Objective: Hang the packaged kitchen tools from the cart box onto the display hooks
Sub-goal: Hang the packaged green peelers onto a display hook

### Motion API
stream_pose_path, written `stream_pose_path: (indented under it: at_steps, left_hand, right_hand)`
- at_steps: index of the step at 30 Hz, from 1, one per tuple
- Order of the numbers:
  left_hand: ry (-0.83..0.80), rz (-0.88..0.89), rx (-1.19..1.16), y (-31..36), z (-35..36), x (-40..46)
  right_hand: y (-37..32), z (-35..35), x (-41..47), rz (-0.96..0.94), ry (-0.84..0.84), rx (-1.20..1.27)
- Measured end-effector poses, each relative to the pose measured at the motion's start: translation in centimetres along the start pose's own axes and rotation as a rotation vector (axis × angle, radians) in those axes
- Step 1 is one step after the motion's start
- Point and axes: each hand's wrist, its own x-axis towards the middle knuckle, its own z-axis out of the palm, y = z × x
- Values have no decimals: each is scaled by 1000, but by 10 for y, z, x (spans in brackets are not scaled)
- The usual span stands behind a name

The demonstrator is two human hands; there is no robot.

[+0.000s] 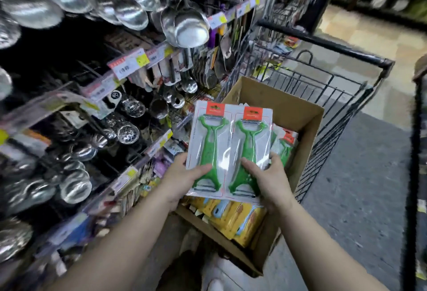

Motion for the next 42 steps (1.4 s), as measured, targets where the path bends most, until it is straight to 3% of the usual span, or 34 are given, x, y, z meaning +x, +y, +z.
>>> stream_pose_path:
  at_steps: [13, 24, 34, 42]
  left_hand:
    - [601, 104, -179, -15, -95, -199]
    - [951, 154, -253, -60, -193, -405]
    - [1224, 256, -311, -119, -270, -580]
    - [1278, 341, -329, -134, -312, -645]
  right_hand:
    - [-30, 131, -91, -215, -534, -140]
    - [-4, 278, -252, -289, -930, -185]
    - [23, 373, -429, -356, -1173, -152]
    - [18, 412, -505, -426, -1238, -134]
